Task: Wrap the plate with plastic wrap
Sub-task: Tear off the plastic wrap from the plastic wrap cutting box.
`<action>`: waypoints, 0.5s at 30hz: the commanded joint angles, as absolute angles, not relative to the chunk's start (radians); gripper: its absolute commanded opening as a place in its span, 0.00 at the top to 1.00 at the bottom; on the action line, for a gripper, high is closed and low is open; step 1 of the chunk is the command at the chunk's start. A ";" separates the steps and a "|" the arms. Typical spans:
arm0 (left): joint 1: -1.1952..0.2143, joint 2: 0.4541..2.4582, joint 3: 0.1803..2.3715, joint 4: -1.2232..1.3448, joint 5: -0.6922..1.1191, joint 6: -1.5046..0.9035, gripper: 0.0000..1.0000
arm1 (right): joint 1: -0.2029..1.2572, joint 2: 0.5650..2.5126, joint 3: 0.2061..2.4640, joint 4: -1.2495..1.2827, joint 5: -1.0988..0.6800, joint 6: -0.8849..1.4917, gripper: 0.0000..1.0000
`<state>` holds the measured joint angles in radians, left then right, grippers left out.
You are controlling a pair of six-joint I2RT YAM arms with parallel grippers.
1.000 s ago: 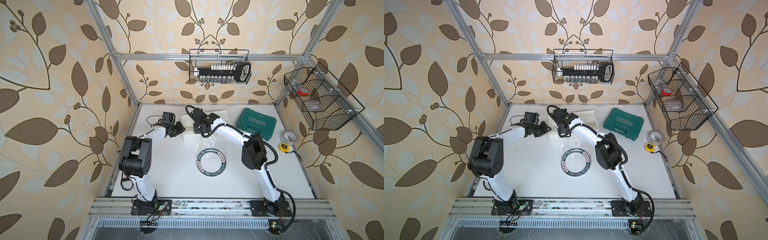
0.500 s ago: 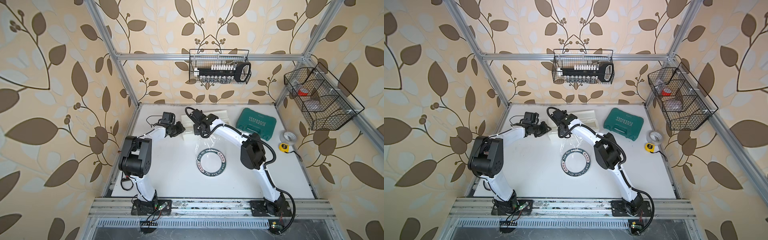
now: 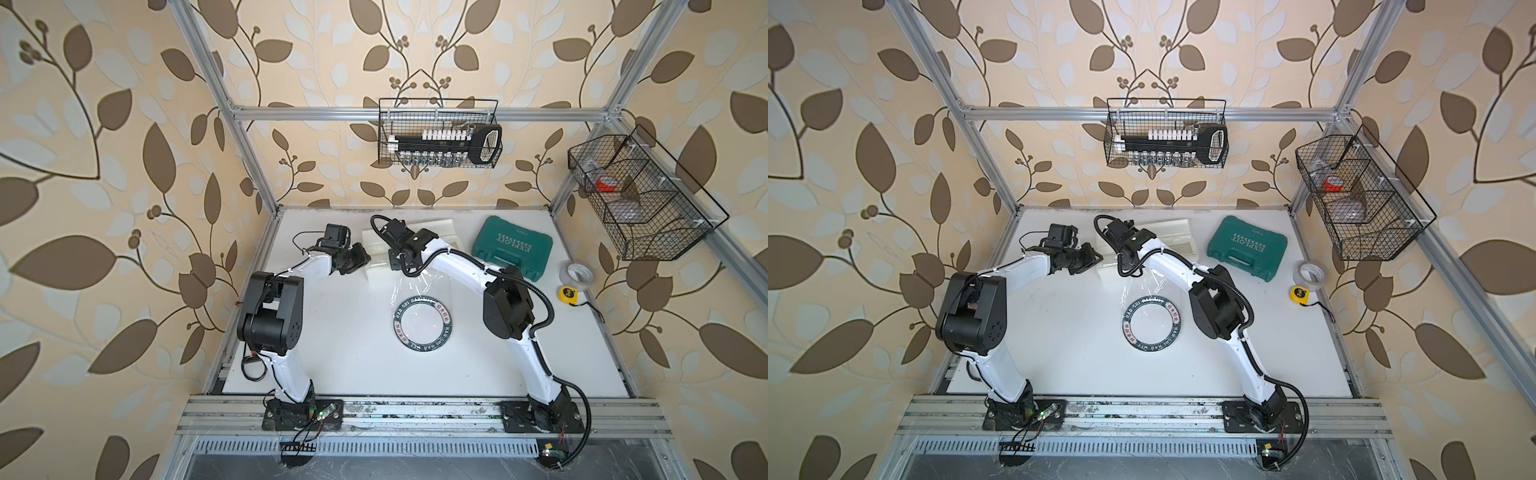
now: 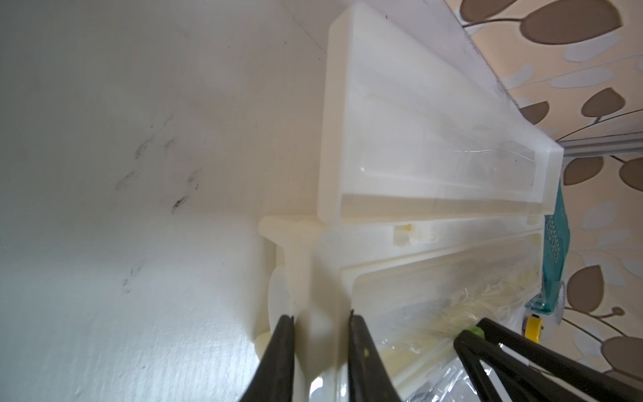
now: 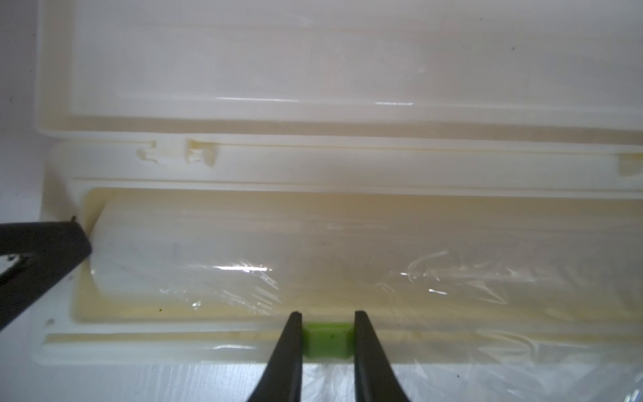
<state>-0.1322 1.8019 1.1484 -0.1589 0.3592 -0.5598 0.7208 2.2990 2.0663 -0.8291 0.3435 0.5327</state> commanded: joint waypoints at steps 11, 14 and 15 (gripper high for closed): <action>-0.108 1.907 1.065 -0.437 0.196 -0.587 0.98 | 0.561 2.212 1.905 -0.913 0.435 0.460 0.89; -0.107 1.907 1.065 -0.439 0.195 -0.585 0.98 | 0.518 2.184 1.865 -0.898 0.426 0.438 0.90; -0.107 1.907 1.066 -0.440 0.193 -0.583 0.98 | 0.503 2.174 1.849 -0.893 0.421 0.430 0.91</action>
<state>-0.1322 1.8019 1.1484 -0.1589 0.3599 -0.5762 0.5739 2.1918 1.9045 -0.8017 0.3286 0.4728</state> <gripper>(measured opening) 0.228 0.215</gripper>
